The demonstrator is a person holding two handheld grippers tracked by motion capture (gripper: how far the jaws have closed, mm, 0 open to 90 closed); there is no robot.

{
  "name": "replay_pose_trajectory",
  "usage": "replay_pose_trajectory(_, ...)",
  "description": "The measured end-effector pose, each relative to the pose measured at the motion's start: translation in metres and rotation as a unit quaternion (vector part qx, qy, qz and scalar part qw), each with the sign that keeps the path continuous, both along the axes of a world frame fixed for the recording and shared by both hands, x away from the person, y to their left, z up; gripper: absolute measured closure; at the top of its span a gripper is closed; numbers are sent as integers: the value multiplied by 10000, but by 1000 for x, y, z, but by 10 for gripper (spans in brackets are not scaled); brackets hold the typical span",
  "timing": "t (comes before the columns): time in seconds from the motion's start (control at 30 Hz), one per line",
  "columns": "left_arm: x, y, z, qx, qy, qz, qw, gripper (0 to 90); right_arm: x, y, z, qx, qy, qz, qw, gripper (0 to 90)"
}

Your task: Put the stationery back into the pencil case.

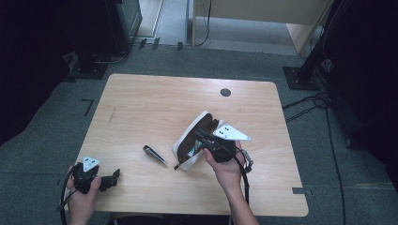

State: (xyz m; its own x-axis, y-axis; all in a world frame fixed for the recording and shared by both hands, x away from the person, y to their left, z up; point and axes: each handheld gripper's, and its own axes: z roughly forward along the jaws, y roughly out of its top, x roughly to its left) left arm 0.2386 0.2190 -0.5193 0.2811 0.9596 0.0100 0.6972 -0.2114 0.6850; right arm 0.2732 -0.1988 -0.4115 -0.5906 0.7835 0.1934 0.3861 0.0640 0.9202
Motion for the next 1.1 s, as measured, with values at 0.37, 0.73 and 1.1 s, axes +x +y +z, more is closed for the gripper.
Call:
replay_pose_trajectory(0.37, 0, 0, 0, 7, 5, -4, 10000, 0, 14, -9, -6, -666, -180, -887, 9937, 647)
replay_pose_trajectory(0.73, 0, 0, 0, 5, 2, -4, 10000, 0, 8, -13, -5, -776, -348, -929, 9920, 764)
replay_pose_trajectory(1.1, 0, 0, 0, 12, 8, -10, 10000, 0, 38, -23, -25, -932, 83, -1099, 9895, 808)
